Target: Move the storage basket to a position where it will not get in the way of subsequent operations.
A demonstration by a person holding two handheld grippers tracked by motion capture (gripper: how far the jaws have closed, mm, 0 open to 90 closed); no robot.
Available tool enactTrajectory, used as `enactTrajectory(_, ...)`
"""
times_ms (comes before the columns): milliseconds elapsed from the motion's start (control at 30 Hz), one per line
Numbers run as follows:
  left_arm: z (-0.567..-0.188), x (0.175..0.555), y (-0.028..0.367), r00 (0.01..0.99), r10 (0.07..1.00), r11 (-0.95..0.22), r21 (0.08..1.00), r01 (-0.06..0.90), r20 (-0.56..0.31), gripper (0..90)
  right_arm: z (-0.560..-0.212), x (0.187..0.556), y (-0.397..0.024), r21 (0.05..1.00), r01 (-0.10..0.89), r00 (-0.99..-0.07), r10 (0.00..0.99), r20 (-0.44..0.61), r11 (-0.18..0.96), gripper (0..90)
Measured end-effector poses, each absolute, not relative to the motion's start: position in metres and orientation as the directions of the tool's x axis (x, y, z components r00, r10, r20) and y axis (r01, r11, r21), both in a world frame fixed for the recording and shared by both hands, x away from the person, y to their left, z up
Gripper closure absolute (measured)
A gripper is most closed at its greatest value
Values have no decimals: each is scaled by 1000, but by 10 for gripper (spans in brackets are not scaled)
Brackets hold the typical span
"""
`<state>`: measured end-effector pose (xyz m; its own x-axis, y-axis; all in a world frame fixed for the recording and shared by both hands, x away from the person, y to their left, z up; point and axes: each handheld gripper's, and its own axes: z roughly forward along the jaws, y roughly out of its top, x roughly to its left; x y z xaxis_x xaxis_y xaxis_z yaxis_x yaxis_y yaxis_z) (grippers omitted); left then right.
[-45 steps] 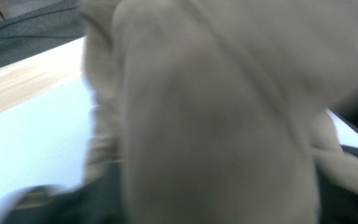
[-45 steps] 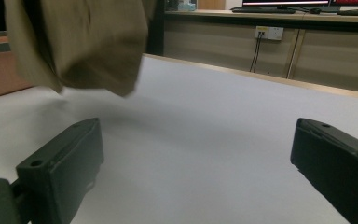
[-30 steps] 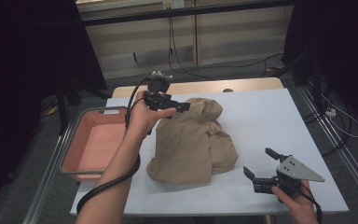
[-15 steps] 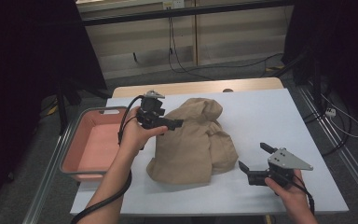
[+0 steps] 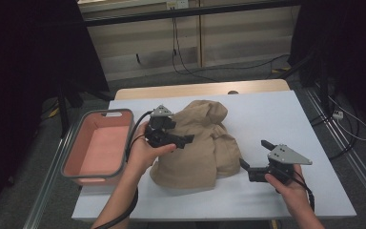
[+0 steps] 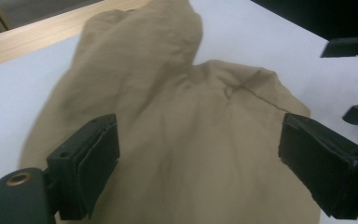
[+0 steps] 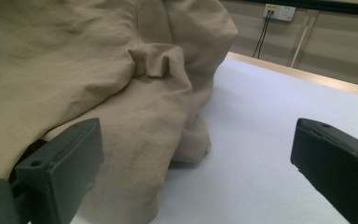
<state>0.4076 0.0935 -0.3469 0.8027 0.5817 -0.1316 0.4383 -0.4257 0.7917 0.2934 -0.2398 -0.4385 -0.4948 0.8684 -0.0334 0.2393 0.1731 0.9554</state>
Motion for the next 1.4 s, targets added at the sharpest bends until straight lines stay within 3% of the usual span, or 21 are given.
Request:
enactTrajectory(300,-369,395,75,838,519,-426,798,426,-170,238,-438,293,-239,957,232,-498,867,-35,172,19)
enactTrajectory(467,-390,393,60,853,503,-486,771,412,-139,269,-439,293,-240,956,238,-495,868,-34,173,19)
enactTrajectory(733,-379,401,84,807,577,-418,803,424,-127,220,-441,293,-240,953,243,-497,867,-39,182,19)
enactTrajectory(767,-374,403,95,781,618,-407,814,415,-89,222,-441,293,-239,952,243,-500,865,-41,185,19)
enactTrajectory(1033,-378,422,129,706,694,-347,794,499,-140,228,-441,295,-233,948,239,-515,855,-60,210,19)
enactTrajectory(1133,-382,425,133,677,723,-337,786,519,-137,393,-442,296,-233,946,244,-512,857,-63,215,19)
enactTrajectory(1167,-386,426,133,679,723,-357,776,520,-122,393,-442,296,-233,945,243,-512,857,-66,218,19)
enactTrajectory(1233,-394,430,136,660,739,-353,757,551,-135,550,-441,295,-233,945,243,-512,856,-66,219,19)
enactTrajectory(1400,-407,433,136,655,737,-360,723,590,-168,794,-442,297,-235,943,250,-510,857,-67,222,20)
